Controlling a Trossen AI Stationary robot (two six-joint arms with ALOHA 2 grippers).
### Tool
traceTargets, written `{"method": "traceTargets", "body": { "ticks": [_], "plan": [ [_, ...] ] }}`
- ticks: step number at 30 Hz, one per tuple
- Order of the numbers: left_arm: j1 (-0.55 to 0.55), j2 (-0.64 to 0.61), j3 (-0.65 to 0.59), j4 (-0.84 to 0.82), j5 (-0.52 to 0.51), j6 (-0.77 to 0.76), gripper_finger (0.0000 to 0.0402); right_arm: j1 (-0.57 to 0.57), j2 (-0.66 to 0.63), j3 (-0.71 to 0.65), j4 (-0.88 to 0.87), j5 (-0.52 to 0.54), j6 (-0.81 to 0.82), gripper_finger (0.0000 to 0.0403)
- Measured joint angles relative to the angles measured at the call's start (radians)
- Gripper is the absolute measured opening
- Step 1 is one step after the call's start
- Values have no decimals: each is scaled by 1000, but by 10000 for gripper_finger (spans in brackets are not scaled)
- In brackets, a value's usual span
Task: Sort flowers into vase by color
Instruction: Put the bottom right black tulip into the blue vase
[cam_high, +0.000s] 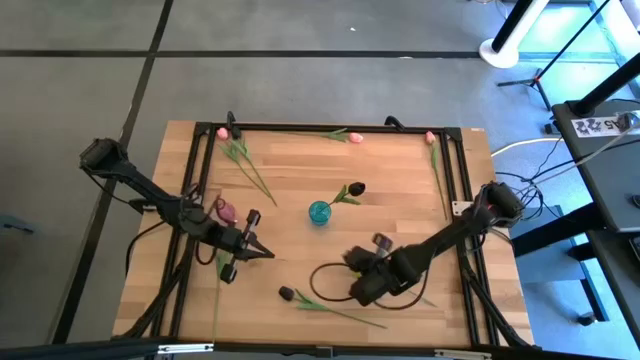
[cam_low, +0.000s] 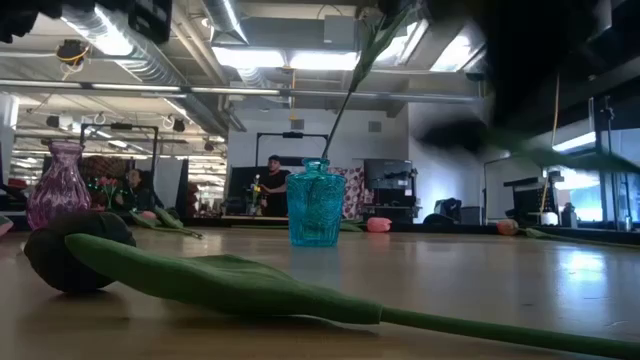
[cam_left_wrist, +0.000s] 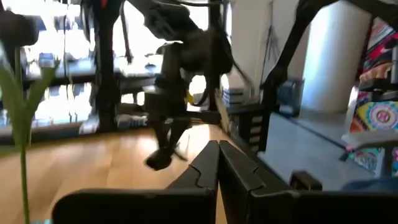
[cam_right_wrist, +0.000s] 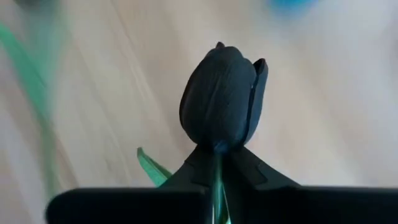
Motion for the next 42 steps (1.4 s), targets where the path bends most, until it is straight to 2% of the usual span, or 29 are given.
{"method": "traceTargets", "body": {
  "ticks": [4, 8, 12, 16, 18, 26, 33, 42],
  "plan": [
    [11, 0, 0, 57, 3, 3, 37, -14, -30, 178, 69, 220, -235, 13],
    [33, 0, 0, 64, 8, 2, 77, -13, -46, 310, 354, 421, -608, 11],
    [61, 0, 0, 65, 8, 6, 109, -33, -42, 314, 785, 427, -985, 8],
    [76, 0, 0, 67, 4, 4, 121, -103, -34, 291, 1033, 423, -1159, 7],
    [66, 5, 0, 66, 7, 4, 121, -151, -33, 267, 1084, 403, -1174, 5],
    [-1, 65, 0, 62, 8, -2, 109, -312, -30, 133, 1160, 380, -1052, 7],
    [-26, 104, 0, 64, 3, -25, 101, -320, -30, 101, 1171, 361, -1027, 8],
    [-30, 105, 0, 68, -3, -28, 96, -289, -42, 144, 1145, 382, -1058, 9]
  ]
}}
